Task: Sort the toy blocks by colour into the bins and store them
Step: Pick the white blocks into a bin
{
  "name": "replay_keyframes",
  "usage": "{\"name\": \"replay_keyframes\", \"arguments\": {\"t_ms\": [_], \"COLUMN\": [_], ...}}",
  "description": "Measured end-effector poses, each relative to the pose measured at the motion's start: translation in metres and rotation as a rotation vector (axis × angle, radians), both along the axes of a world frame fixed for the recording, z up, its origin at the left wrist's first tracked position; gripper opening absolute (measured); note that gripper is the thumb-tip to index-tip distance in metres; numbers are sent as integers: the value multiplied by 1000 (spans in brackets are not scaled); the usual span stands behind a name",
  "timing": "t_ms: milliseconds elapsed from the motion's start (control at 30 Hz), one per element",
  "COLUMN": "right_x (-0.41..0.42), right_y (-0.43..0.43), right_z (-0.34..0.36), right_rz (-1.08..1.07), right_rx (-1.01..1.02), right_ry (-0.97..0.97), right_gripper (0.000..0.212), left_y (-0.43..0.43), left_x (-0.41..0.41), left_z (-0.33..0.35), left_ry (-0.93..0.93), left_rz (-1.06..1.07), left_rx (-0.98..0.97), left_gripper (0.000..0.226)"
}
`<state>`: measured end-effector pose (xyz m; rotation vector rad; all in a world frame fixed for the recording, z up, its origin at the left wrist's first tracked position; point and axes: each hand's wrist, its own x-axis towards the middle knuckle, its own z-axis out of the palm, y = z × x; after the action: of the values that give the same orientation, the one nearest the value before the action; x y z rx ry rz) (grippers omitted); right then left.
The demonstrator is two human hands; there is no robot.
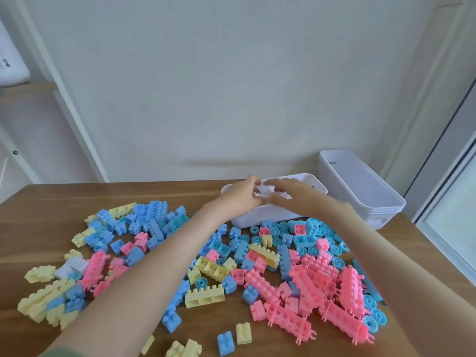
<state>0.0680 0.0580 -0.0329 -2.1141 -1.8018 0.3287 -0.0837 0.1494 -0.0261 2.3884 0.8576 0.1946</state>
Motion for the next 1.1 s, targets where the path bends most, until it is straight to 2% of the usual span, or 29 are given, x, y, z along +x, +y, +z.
{"name": "replay_keyframes", "arguments": {"t_ms": [67,167,267,333,500,633,867,1033,1100], "right_x": [2,14,18,12,-15,-54,-129,-167,-177], "right_y": [8,12,4,-5,-16,-18,-19,-16,-12], "right_z": [-7,-13,-10,-4,4,7,13,8,5], "right_rz": [-29,-103,-130,-111,-59,37,256,349,373], "right_rx": [-27,-50,-10,56,161,172,90,38,-2], "right_ry": [-83,-158,-100,-62,-34,-59,-43,-58,-77], "right_gripper": [31,32,32,33,38,40,36,28,31], "left_y": [1,4,3,1,-6,-16,-11,10,13], "left_x": [2,2,-4,-13,-60,-117,-216,-280,-303], "left_z": [-1,-1,6,13,24,27,11,-10,-17], "left_ry": [11,22,-13,-44,-146,-307,-93,259,342], "left_rz": [-7,-6,-7,1,106,110,298,431,485], "left_rx": [97,198,47,17,81,-92,38,171,176], "left_gripper": [45,44,66,71,40,20,22,46,49]}}
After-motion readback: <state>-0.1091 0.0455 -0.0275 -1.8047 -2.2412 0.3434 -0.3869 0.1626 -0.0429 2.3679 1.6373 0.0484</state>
